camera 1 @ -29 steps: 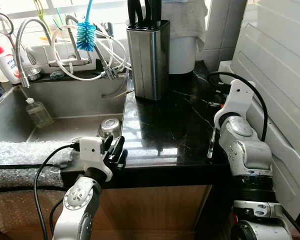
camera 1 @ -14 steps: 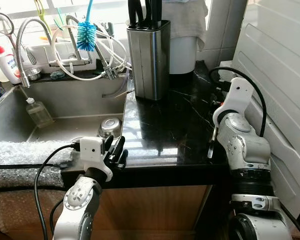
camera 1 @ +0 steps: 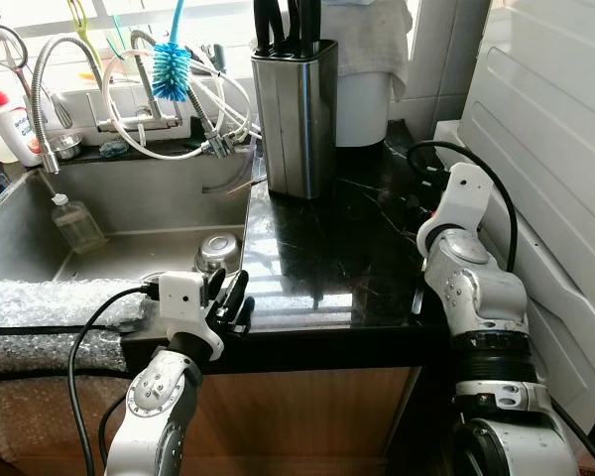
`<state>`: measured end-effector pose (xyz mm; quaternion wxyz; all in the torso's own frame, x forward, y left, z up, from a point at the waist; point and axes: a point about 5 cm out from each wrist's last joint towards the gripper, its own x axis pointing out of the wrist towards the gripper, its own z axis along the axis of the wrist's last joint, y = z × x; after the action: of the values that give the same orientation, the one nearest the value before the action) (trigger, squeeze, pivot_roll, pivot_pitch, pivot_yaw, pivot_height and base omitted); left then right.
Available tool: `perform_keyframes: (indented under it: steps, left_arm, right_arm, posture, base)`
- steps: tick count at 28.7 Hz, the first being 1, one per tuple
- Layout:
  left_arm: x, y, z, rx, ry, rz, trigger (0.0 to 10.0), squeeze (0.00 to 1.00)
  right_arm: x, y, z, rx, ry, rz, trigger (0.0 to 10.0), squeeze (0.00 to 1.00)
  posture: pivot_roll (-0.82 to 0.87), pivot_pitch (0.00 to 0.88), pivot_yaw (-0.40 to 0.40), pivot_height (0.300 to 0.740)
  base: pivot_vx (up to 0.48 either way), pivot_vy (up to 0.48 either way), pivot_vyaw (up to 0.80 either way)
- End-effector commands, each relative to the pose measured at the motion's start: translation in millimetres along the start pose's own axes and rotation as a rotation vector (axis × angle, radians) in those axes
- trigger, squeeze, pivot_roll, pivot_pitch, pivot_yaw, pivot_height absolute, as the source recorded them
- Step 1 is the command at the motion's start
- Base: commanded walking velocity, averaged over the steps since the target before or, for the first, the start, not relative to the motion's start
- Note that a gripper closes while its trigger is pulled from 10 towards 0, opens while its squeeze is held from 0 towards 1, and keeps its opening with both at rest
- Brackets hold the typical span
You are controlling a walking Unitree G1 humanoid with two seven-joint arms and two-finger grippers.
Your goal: Kitchen organization
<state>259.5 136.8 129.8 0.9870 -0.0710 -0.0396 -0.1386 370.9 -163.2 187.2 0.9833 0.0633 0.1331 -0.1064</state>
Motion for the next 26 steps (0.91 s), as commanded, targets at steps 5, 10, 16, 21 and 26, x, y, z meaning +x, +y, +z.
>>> perform_keyframes:
  steps: [5,10,16,21,26]
  left_arm:
    - [-5.9,0.3,-12.8,-0.018,0.065,0.002,10.0,0.00]
    - [-7.2,-1.4,-14.2,-0.021,0.072,-0.006,10.0,0.00]
    - [-7.5,-1.8,-14.2,-0.022,0.074,-0.009,10.0,0.00]
    - [-7.9,-2.6,-14.6,-0.023,0.077,-0.010,10.0,0.00]
    - [-7.8,-3.0,-15.1,-0.023,0.081,-0.012,10.0,0.00]
  right_arm:
    - [2.3,2.4,6.8,0.013,-0.008,-0.013,10.0,0.00]
    - [4.7,-3.8,9.8,0.031,-0.014,-0.062,10.0,0.00]
    - [5.1,-3.7,8.2,0.031,-0.003,-0.068,10.0,0.00]
    - [6.0,-3.1,5.1,0.038,0.010,-0.067,10.0,0.00]
    - [6.2,-2.5,-0.7,0.034,0.027,-0.067,10.0,0.00]
  posture:
    - [-0.05,0.000,0.074,0.740]
    - [-0.05,0.000,0.072,0.740]
    - [-0.05,0.000,0.071,0.740]
    - [-0.05,0.000,0.071,0.740]
    - [-0.05,0.000,0.071,0.740]
  base:
    - [0.000,0.000,0.00]
    - [0.000,0.000,0.00]
    - [0.000,0.000,0.00]
    - [0.000,0.000,0.00]
    - [0.000,0.000,0.00]
